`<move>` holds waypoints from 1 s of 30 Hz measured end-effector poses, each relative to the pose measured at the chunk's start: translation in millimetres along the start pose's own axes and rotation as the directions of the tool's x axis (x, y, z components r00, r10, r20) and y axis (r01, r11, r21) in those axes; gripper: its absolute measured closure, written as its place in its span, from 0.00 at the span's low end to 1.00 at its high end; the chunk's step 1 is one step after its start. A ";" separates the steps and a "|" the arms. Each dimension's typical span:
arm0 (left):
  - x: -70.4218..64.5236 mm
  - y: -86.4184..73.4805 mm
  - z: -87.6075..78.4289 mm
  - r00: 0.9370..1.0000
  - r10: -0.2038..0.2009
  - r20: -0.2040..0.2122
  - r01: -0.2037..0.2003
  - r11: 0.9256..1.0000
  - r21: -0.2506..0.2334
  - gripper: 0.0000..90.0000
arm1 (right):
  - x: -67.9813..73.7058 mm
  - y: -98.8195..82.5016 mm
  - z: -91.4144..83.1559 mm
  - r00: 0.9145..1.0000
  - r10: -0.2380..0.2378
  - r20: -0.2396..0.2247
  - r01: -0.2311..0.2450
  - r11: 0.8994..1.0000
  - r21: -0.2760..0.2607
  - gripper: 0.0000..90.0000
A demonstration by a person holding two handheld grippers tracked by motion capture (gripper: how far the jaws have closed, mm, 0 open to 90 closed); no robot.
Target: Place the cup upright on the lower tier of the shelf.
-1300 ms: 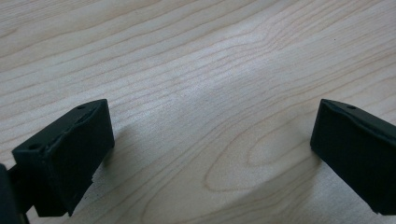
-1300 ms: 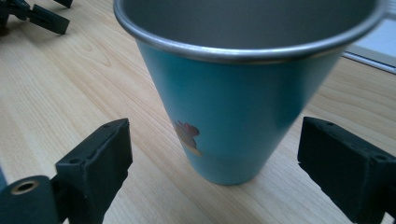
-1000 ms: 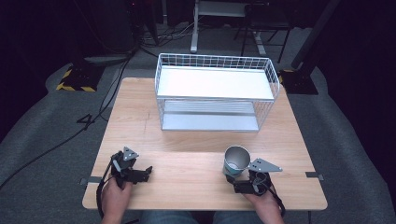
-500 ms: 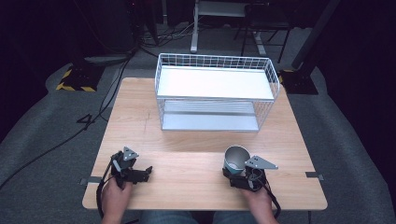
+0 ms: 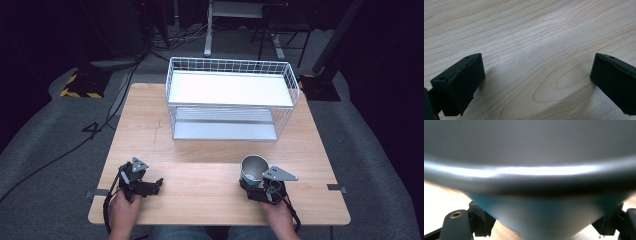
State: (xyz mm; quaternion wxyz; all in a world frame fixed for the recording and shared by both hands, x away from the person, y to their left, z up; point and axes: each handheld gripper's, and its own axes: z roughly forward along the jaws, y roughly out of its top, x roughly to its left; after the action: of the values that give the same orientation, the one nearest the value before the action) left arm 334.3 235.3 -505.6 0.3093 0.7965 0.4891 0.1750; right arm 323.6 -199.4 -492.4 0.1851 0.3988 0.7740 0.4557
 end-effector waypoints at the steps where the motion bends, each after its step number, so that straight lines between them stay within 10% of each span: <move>1: 0.0 0.0 0.0 1.000 0.000 0.000 0.000 1.000 0.000 0.00 | -0.8 1.3 -0.6 1.000 -0.002 -0.002 0.002 1.000 -0.002 0.24; 30: 0.0 -0.1 0.0 1.000 0.001 -0.002 -0.001 1.000 -0.001 0.00 | -21.8 80.4 38.2 1.000 -0.014 -0.011 0.014 1.000 -0.005 0.24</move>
State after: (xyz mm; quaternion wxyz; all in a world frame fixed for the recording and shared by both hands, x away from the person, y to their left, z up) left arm 334.2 235.3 -505.7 0.3091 0.7964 0.4891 0.1761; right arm 397.9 -173.8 -445.2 0.1848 0.3903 0.7766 0.4586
